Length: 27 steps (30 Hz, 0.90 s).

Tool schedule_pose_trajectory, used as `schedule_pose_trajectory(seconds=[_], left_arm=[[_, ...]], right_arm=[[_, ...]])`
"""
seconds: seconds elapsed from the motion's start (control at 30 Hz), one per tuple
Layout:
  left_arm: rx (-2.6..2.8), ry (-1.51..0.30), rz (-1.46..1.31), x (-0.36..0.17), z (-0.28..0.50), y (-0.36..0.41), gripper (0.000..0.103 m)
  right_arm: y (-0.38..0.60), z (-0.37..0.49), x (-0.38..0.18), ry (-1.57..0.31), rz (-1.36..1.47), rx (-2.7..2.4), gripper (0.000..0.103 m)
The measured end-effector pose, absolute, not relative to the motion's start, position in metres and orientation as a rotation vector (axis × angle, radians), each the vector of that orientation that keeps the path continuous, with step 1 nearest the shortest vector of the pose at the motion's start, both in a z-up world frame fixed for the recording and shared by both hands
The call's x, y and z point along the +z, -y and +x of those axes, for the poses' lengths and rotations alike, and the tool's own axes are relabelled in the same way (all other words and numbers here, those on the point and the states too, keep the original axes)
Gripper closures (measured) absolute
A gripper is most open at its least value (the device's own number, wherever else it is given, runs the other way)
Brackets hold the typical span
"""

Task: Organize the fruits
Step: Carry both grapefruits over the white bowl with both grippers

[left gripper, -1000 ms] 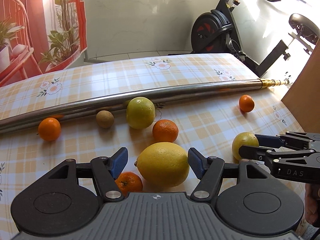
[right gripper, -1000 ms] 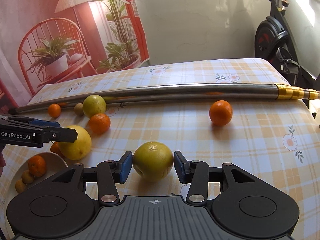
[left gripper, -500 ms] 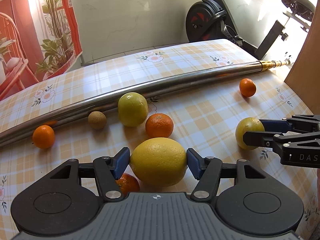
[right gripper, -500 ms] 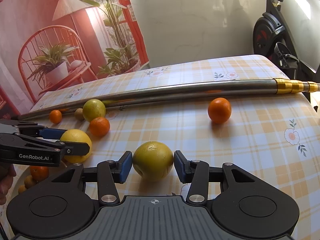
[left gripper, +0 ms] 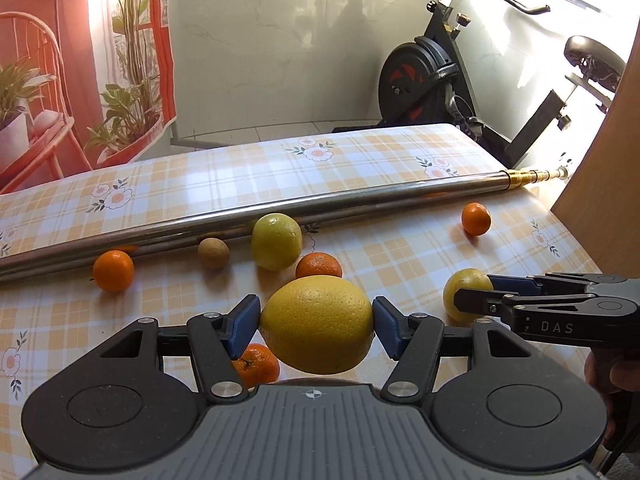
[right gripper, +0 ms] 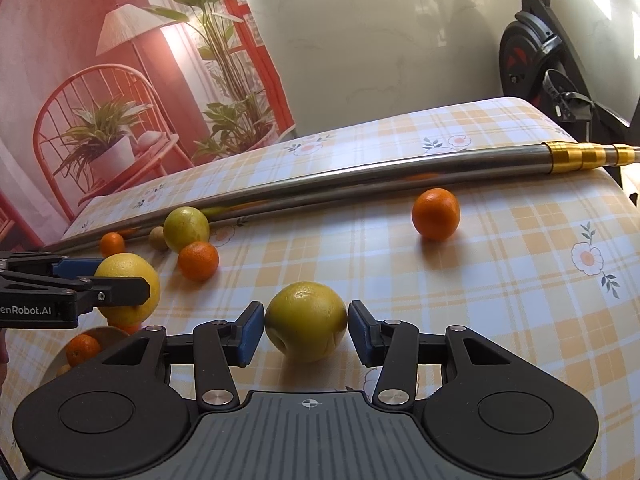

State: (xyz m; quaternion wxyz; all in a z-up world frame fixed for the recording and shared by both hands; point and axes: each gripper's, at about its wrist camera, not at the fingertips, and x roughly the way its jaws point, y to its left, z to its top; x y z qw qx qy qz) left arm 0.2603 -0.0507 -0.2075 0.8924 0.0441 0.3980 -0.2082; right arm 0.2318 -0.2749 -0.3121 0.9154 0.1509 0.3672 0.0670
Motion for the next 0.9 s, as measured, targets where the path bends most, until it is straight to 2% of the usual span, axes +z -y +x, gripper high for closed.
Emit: schedule_pose_trajectory(seconds=[0.33,0.9], left_arm=[[-0.346,-0.763,0.049,-0.185,0.202,-0.004,0.039],[-0.336,-0.876,-0.005,-0.213,0.154,-0.039,0.039]], right_arm=[[0.274,0.229,-0.311,-0.752,0.336,0.132,0.061],[0.233,0.194,-0.278,-0.721,0.303,0.222,0.061]])
